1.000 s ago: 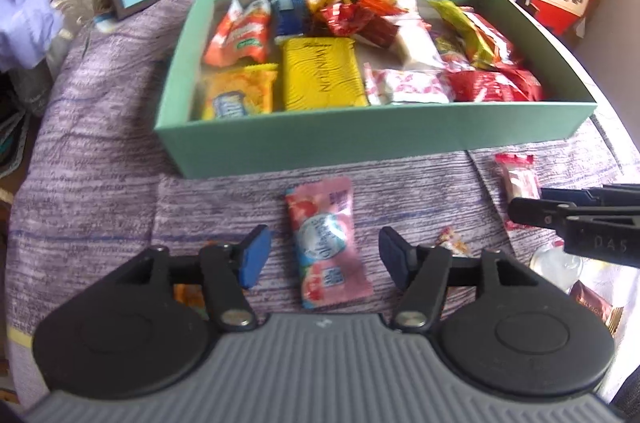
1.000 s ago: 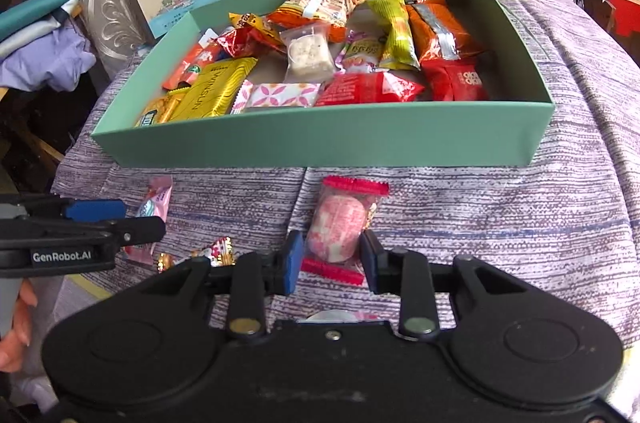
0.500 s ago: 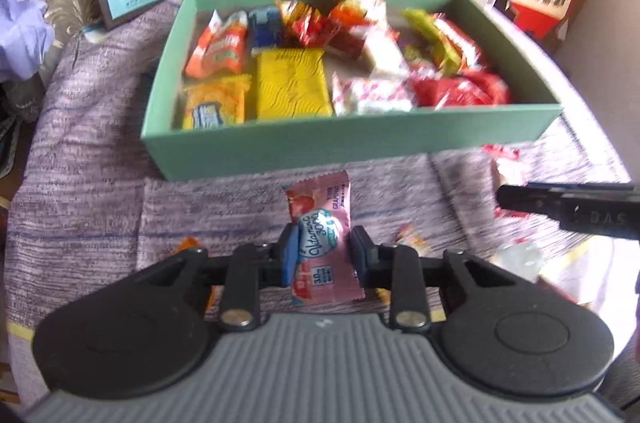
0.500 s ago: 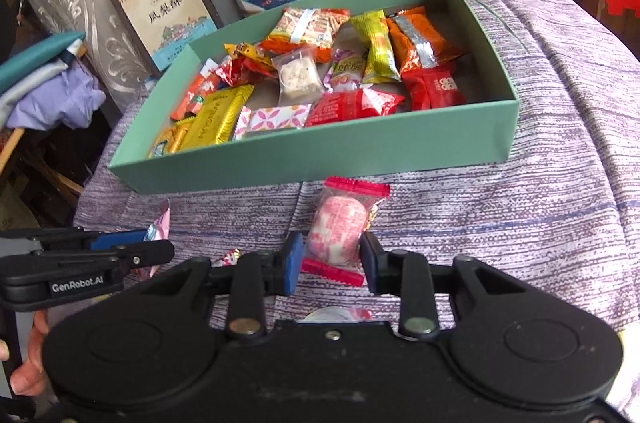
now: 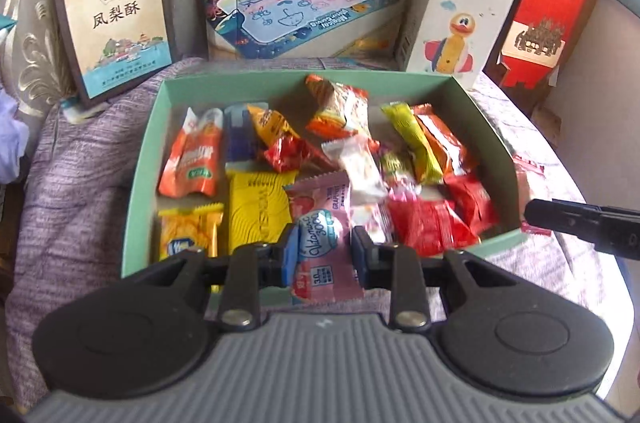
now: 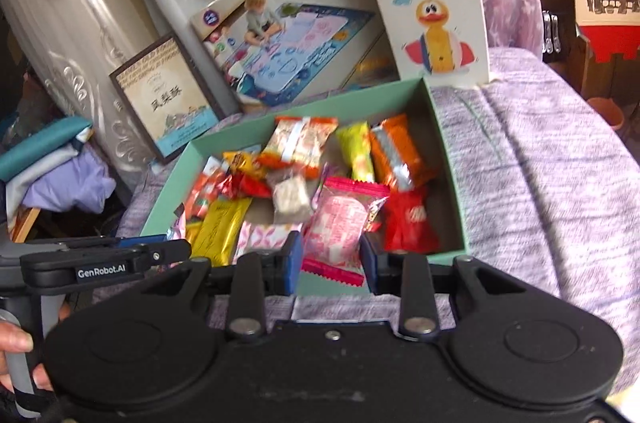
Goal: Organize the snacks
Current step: 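Lower both held candies into the green tray and open both grippers, then move both grippers back toward the last candies on the cloth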
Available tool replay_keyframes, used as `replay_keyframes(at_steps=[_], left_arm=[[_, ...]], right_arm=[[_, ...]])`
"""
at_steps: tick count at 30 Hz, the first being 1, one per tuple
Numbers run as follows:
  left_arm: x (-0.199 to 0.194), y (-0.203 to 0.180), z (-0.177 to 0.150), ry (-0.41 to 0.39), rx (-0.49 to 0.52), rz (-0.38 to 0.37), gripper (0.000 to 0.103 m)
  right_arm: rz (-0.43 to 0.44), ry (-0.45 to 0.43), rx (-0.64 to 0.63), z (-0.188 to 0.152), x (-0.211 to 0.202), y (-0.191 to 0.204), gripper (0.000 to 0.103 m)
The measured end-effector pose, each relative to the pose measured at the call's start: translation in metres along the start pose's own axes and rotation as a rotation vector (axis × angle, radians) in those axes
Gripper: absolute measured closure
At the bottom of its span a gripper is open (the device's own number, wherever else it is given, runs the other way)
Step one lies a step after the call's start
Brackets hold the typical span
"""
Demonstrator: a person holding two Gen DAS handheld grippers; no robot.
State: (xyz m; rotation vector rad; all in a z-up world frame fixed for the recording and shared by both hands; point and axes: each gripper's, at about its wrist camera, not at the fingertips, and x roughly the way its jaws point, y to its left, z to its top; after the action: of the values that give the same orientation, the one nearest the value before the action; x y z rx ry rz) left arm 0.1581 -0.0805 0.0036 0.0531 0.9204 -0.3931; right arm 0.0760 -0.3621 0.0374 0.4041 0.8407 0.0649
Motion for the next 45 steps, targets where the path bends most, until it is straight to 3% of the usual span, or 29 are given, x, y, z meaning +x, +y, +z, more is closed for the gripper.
replay_keyframes(at_steps=[15,16,17,18,19,20,23,25,33,45], left_arm=[[0.056,-0.012,0.028,0.034,0.014,0.010,0.072],[0.057,-0.012,0.029,0.029,0.010,0.018,0.069],[0.058,-0.012,0.028,0.025,0.006,0.030,0.054],[0.058,-0.011,0.028,0.026,-0.002,0.044,0.028],[0.057,-0.010,0.026,0.017,-0.009,0.060,0.019],[0.054,-0.010,0.025,0.002,-0.008,0.075,0.013],[0.051,-0.009,0.021,0.007,-0.011,0.073,0.010],[0.047,-0.007,0.019,0.008,-0.019,0.073,0.007],[0.025,-0.006,0.002,0.001,-0.021,0.072,0.000],[-0.012,-0.003,-0.048,0.025,-0.033,0.064,0.000]], right_arm=[[-0.020,0.061,0.024,0.014,0.050,-0.016,0.069],[-0.018,0.058,0.028,0.014,0.049,-0.015,0.060],[-0.016,0.055,0.034,0.014,0.050,-0.015,0.052],[-0.017,0.046,0.040,0.014,0.050,-0.015,0.029],[-0.022,0.030,0.045,0.014,0.047,-0.016,0.019],[-0.023,0.017,0.047,0.014,0.045,-0.015,0.010],[-0.025,0.013,0.056,0.014,0.042,-0.016,0.008],[-0.024,0.013,0.067,0.013,0.040,-0.017,0.000],[-0.030,0.010,0.071,0.008,0.025,-0.012,0.000],[-0.030,0.033,0.058,-0.024,-0.012,-0.002,0.000]])
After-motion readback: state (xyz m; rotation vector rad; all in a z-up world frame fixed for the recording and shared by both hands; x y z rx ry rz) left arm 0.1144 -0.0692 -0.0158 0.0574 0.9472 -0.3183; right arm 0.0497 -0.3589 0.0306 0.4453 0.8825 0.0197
